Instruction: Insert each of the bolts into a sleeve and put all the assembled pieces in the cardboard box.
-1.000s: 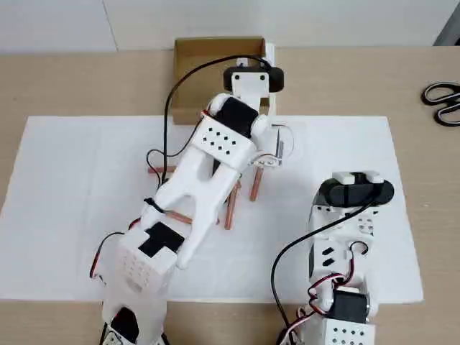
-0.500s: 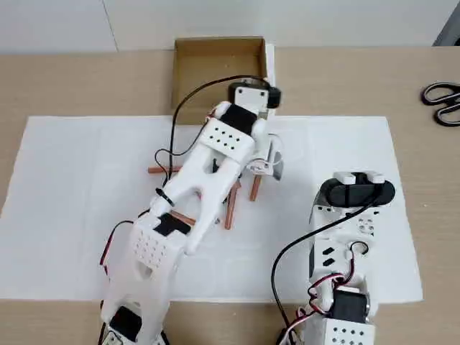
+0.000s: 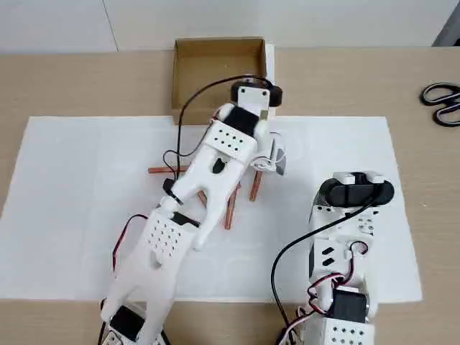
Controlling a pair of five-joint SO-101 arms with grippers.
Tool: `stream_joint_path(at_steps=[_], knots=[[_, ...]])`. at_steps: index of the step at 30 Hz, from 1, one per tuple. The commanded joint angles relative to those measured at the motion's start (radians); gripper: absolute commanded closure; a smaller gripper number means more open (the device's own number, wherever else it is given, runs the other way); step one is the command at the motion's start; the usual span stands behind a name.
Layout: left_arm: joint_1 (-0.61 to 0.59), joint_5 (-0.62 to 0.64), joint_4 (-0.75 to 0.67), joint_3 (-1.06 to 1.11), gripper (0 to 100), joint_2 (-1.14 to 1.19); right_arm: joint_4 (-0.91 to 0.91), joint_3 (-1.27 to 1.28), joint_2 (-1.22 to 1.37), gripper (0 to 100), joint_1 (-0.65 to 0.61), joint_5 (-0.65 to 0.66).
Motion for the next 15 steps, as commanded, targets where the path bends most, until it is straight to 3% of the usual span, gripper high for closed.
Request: stream_joint_path(at_steps=[1, 15], knots=[[0.023, -0.035, -0.011, -0.076, 71, 0.008, 0.002, 0.005, -0.019, 99.4, 0.008, -0.011], [0.021, -0.052, 0.008, -0.111, 71, 0.110, 0.002, 0.005, -0.019, 99.4, 0.010, -0.011]])
